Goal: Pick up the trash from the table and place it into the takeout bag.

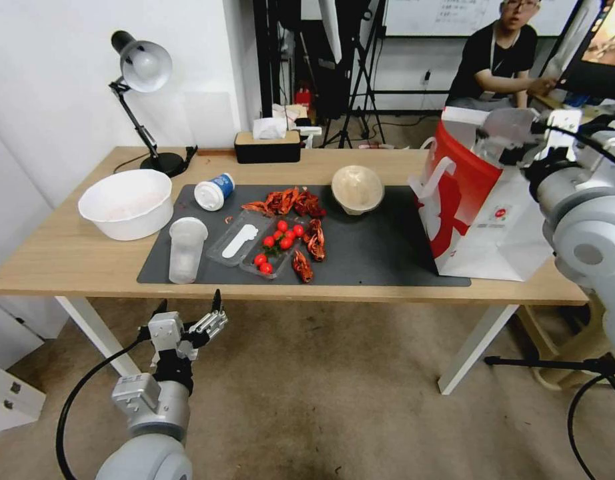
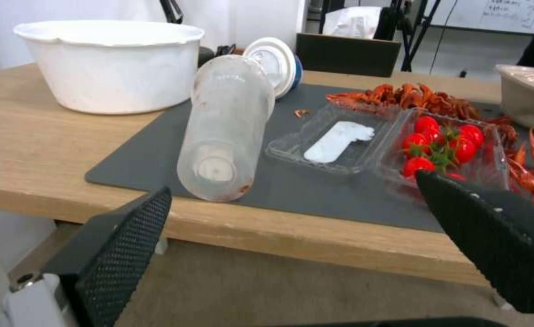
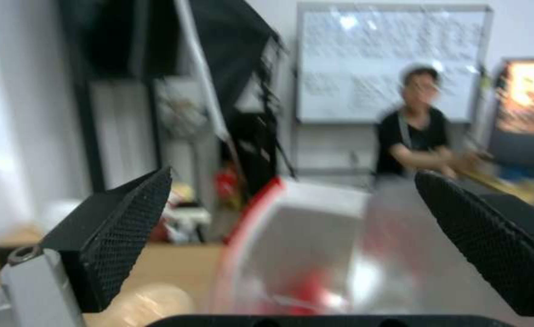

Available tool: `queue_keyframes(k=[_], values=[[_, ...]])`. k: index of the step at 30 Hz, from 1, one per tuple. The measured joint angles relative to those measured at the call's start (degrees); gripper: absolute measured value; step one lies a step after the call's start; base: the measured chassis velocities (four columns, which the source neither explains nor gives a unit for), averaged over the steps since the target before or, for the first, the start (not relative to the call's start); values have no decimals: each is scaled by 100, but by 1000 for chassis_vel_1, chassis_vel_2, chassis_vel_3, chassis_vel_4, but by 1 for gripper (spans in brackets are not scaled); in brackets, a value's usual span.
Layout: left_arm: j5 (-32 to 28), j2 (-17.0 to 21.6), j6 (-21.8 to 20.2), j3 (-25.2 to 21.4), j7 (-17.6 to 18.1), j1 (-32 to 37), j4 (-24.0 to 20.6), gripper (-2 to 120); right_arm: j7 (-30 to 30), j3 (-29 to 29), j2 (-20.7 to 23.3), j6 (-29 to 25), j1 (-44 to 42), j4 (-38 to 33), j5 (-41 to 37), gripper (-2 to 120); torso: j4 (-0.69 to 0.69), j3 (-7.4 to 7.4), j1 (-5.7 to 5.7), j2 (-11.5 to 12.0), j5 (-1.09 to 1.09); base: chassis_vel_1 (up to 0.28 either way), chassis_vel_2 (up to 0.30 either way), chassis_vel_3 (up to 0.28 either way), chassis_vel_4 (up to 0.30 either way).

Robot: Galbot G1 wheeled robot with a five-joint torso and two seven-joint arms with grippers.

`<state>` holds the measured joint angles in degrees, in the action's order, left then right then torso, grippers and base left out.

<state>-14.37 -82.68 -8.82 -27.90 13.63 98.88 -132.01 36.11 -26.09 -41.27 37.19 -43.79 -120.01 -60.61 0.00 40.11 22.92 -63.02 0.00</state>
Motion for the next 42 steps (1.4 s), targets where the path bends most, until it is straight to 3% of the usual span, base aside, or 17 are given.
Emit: queue_keyframes(k=[3,9,12,13,15,16,18,23,36,42], values=[[9,-11,2,-1,0,3,-2,100,-446,-41,-12,-858,-90,-159,404,100,1,0,0,0,-1,0,0,0,0],[11,-14,14,1,0,7,-8,100,-1018,-108,-50,-1695,-530,-577,610,100,1,0,0,0,-1,0,0,0,0],[11,-13,33,12,-2,3,4,100,-1490,-166,-246,-2328,-1606,-1142,1152,100,0,0,-1,0,0,0,0,0,0],[11,-13,33,12,-2,3,4,100,-1490,-166,-246,-2328,-1606,-1142,1152,100,0,0,-1,0,0,0,0,0,0],[11,-17,74,14,-5,0,37,100,-1666,-63,-626,-3003,-2623,-1344,2092,100,0,0,-1,0,0,0,0,0,0],[11,-17,74,14,-5,0,37,100,-1666,-63,-626,-3003,-2623,-1344,2092,100,0,0,-1,0,0,0,0,0,0],[3,-16,112,14,-11,-5,89,100,-1933,56,-1111,-3908,-3591,-1272,2923,100,0,-1,-1,-1,-1,0,0,0,0],[-4,-26,141,47,-16,-26,155,100,-2036,151,-1660,-4890,-4632,-929,3663,100,0,-1,-2,-1,-1,0,0,0,0],[-16,-10,173,67,-22,11,168,100,-2131,274,-2257,-5488,-5331,-318,4174,100,0,-1,-2,0,0,0,0,0,0],[-16,8,189,69,-23,64,122,100,-2140,282,-2235,-5496,-5327,-264,4193,100,1,0,-2,-1,-1,0,0,0,0]])
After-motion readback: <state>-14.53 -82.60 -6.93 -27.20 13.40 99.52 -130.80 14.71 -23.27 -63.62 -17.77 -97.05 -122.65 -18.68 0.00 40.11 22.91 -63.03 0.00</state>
